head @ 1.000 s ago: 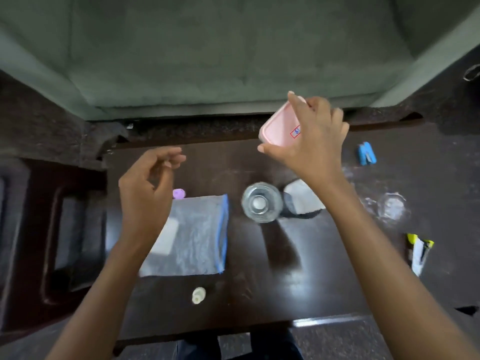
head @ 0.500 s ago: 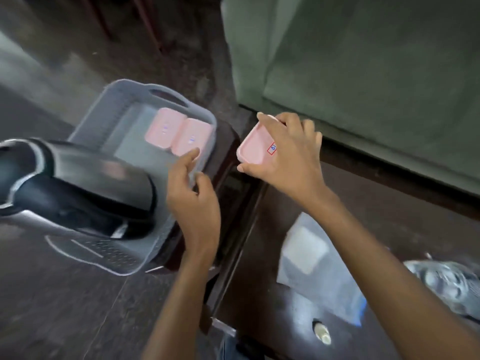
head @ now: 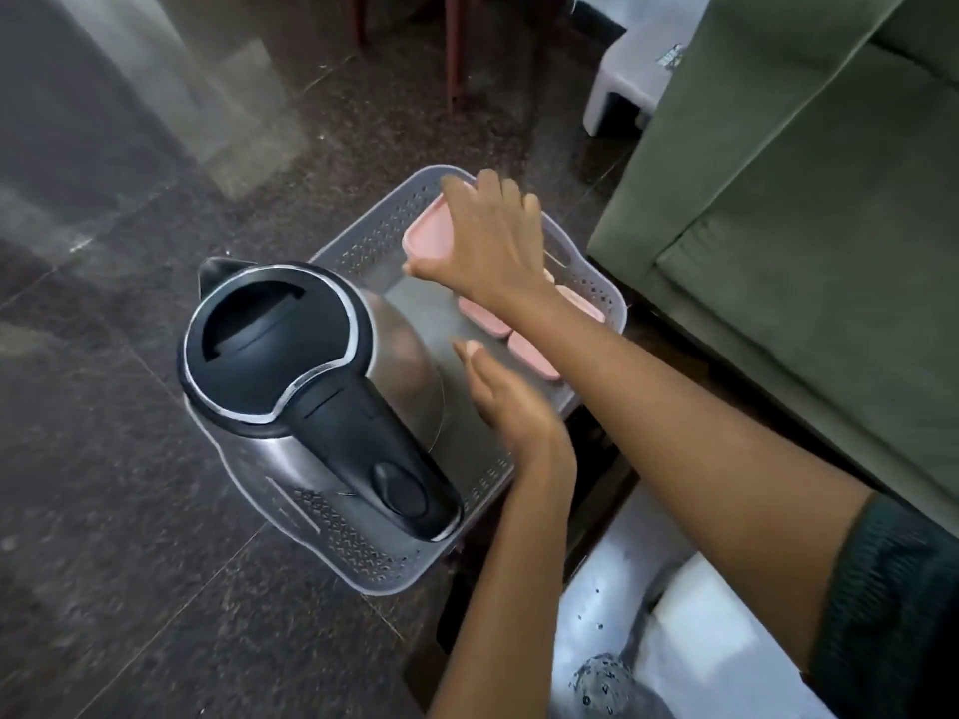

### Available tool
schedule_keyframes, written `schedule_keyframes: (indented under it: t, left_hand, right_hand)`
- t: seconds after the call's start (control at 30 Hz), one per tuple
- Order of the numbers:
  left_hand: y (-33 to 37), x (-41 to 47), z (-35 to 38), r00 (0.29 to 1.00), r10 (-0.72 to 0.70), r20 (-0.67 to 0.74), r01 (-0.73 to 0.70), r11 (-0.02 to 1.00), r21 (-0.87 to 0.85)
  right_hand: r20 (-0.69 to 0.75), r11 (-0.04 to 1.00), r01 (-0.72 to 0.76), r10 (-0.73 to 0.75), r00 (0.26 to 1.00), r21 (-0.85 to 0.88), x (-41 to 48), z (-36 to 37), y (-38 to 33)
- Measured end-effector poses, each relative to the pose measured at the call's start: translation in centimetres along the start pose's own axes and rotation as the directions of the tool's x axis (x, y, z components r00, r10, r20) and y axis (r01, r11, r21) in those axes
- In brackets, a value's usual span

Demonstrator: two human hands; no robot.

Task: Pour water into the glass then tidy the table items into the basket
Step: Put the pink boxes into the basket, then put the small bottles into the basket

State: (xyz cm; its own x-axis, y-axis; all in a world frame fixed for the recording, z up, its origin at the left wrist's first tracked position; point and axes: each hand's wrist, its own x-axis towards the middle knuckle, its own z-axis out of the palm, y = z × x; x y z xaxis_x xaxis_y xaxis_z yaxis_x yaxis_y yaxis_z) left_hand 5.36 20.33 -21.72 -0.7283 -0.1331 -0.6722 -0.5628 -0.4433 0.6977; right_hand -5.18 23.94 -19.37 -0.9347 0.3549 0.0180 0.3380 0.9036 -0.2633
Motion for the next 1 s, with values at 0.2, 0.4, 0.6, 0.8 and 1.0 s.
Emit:
schedule_keyframes:
  t: [0.2,0.4,0.6,0.8,1.0]
  left_hand:
    - [0.5,-0.2,0.5,0.999,-0.045,-0.021,0.044,0.999,-0.01]
    - [1.2,-0.5,0.6,0.992,-0.117,0.047,0.122,0.984,-0.131]
    - [1.1,-0.5,0.5,0.993,-0.101,0.066,0.108,0.989,-0.099]
    - [0.4,0.3,0.7,0.993,-0.087,0.075,0.094,0.991,-0.091]
    - [0.6,-2.7,-0.1,0.952,0.304,0.034,-0.305,0.931,0.203]
  right_hand:
    - [0.06,0.994,0.035,-0.029,0.998,-0.1,1.0,3.6,-0.1]
    - [0.017,0.976,-0.014,0.018,1.0,-0.219,0.4,4.0,0.5]
    - [-0.003,0.959,-0.038,0.039,0.999,-0.28,-0.1,4.3,0.7]
    - [-0.037,0.984,-0.062,0.056,0.998,-0.169,-1.9,1.4,1.7]
    - [-0.346,0.976,-0.104,0.166,0.923,0.19,-11.8,-1.7,6.9]
